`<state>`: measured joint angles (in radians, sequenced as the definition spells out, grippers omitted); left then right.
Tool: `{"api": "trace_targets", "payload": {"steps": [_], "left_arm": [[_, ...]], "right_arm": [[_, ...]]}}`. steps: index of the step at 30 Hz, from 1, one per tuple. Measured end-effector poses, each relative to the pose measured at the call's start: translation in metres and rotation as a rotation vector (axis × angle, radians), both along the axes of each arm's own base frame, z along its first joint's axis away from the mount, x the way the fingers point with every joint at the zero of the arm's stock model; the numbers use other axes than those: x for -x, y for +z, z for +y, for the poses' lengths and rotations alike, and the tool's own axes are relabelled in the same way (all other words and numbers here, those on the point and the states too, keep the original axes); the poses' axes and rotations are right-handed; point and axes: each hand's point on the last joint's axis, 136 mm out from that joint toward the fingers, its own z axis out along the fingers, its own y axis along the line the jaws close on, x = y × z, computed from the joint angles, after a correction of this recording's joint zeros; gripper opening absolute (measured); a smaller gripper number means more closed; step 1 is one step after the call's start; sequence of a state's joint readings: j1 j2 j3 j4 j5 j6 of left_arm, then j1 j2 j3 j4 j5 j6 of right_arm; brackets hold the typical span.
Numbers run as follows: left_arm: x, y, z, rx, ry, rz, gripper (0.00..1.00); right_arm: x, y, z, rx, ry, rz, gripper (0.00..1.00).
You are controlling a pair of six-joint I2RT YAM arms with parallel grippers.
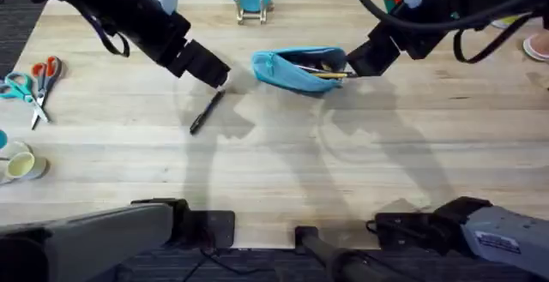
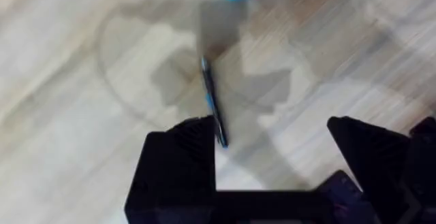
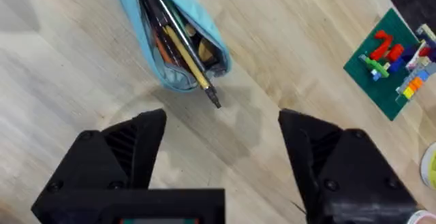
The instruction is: Unzip the bag, pick up the pens from the table one at a time and place them inside, then zip the bag closed.
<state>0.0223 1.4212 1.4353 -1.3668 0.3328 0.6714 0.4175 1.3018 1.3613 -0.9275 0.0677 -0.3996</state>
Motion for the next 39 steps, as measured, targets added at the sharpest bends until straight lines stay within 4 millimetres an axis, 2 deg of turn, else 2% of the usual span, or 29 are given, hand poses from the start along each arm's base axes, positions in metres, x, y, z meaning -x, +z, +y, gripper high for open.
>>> {"api": "trace_targets", "payload": {"steps": [5,14,23,30,39], "left_arm": [[0.011,-0.007,0.015,-0.077,0.093,0.075,0.995],[0.012,-0.010,0.028,-0.146,0.143,0.086,0.994],[0.012,-0.009,0.025,-0.122,0.145,0.088,0.994],[0.002,-0.006,0.021,-0.099,0.143,0.047,0.993],[0.006,-0.013,0.012,-0.047,0.135,0.104,0.993]], "right_arm": [[0.000,0.000,0.000,0.000,0.000,0.000,0.997],[0.000,0.000,0.000,0.000,0.000,-0.001,0.998],[0.000,0.000,0.000,-0.001,-0.001,0.000,0.998],[0.000,0.000,0.000,-0.001,-0.002,0.000,0.998],[0.000,0.000,0.000,-0.002,-0.002,0.000,0.997]]}}
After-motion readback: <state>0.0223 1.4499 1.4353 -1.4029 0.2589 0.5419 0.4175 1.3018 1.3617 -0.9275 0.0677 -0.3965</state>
